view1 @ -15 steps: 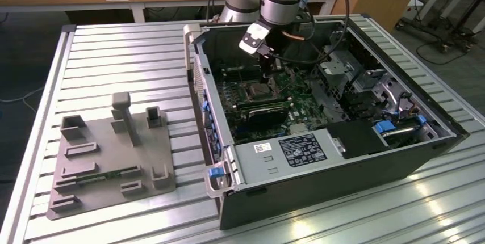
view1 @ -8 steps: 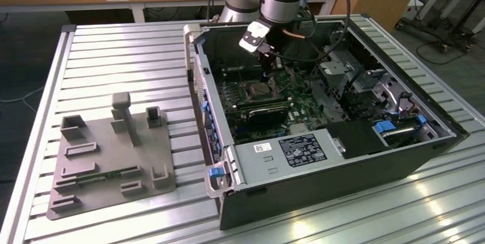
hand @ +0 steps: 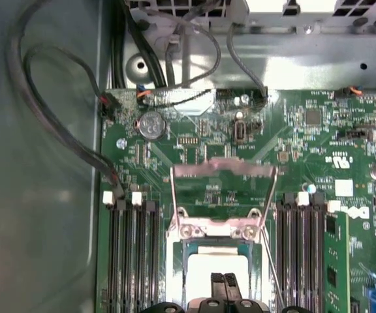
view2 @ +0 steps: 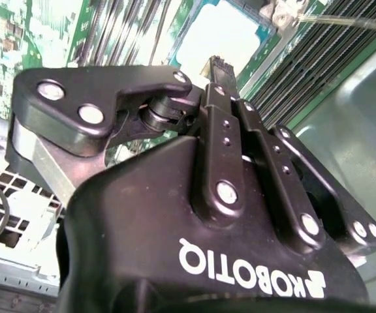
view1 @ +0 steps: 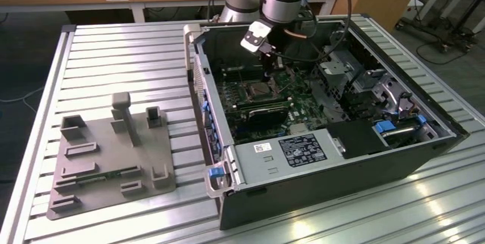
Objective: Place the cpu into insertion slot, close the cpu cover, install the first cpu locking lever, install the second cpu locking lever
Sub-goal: 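Close the cpu cover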
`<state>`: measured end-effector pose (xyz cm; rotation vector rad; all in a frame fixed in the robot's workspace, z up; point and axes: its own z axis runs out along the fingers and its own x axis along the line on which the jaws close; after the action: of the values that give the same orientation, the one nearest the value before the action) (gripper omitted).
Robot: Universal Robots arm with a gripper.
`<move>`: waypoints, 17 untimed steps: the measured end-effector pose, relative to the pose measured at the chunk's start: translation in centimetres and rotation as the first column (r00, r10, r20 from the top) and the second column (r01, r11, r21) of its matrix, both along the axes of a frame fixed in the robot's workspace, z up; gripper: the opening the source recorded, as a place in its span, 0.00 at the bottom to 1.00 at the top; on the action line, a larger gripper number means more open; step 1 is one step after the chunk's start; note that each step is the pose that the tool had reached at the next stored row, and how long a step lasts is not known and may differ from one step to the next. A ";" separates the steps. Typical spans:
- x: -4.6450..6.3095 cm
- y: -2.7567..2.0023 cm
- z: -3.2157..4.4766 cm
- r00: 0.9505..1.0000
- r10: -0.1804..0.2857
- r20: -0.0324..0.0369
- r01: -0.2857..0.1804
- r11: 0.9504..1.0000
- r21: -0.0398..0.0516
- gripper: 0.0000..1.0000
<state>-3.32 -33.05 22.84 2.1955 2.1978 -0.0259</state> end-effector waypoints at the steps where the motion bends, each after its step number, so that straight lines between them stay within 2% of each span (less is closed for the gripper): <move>1: 0.2 0.00 0.00 1.000 0.000 0.000 0.000 1.000 0.000 0.10; 5: 0.4 0.00 0.10 1.000 0.002 0.000 -0.002 1.000 0.000 0.10; 14: 0.4 0.00 1.91 1.000 0.004 0.000 -0.004 1.000 0.000 0.10; 17: 0.4 0.00 2.18 1.000 0.004 0.000 -0.004 1.000 0.000 0.10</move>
<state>-2.88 -33.05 25.01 2.1917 2.2019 -0.0254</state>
